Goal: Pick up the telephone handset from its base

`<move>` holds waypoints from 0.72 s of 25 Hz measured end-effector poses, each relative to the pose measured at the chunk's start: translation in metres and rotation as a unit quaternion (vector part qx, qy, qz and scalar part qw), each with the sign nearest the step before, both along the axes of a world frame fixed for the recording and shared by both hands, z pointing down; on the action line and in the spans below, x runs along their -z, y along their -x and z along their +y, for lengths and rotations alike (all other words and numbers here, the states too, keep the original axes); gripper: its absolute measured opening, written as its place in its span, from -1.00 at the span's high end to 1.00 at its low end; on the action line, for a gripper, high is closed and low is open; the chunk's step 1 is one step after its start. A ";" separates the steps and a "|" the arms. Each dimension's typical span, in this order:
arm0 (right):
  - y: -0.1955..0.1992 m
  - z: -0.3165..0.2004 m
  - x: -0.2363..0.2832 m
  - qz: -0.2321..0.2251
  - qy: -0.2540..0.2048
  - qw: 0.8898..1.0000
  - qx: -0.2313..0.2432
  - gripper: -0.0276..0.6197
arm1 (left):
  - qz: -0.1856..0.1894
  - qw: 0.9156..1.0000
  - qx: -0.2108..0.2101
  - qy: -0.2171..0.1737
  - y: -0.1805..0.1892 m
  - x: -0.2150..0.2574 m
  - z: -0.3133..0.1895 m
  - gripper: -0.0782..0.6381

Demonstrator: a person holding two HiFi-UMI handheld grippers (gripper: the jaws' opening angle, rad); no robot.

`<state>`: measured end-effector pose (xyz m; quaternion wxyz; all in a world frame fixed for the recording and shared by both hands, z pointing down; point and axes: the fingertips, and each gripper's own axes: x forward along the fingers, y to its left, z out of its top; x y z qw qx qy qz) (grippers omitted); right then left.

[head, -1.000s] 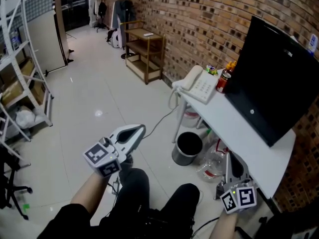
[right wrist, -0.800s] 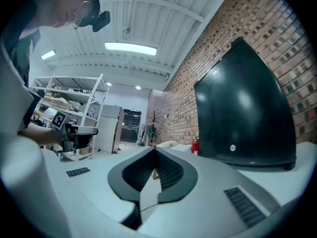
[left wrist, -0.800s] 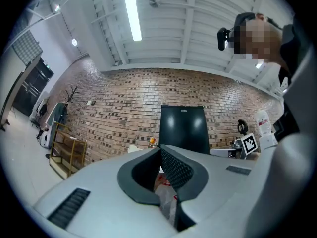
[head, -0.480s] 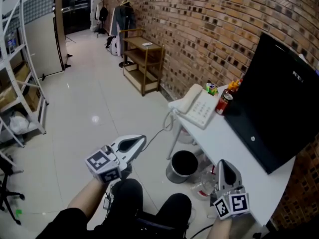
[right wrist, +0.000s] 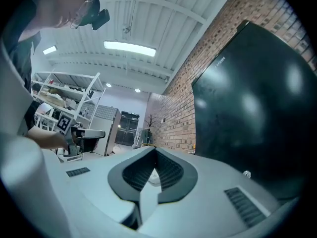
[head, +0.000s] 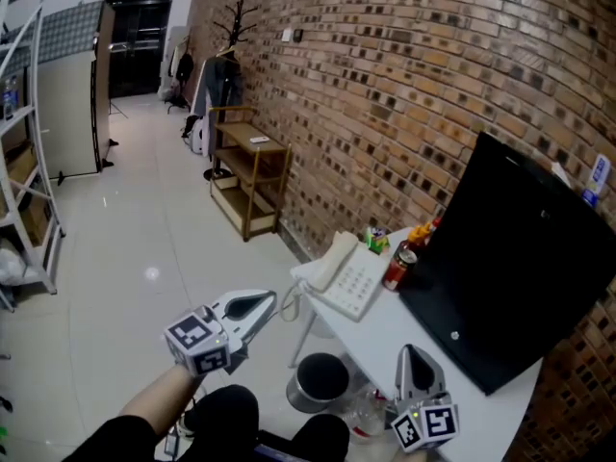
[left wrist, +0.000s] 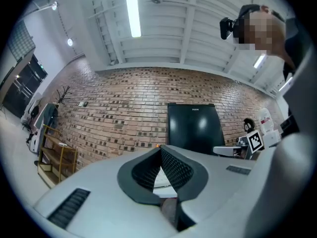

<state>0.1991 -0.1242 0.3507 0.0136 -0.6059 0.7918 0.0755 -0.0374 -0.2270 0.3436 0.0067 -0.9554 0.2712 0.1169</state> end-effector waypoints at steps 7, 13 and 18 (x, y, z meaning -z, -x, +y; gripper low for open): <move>-0.022 -0.025 -0.005 0.007 0.005 1.000 -0.023 0.89 | -0.011 1.000 -0.025 -0.005 -0.038 0.004 -0.042 0.77; -0.032 -0.051 -0.008 0.006 0.013 1.000 -0.028 0.89 | -0.031 0.999 -0.031 0.009 -0.057 0.000 -0.065 0.77; -0.028 -0.074 -0.006 0.020 0.014 0.999 -0.023 0.89 | -0.032 0.999 -0.026 0.003 -0.065 0.005 -0.091 0.77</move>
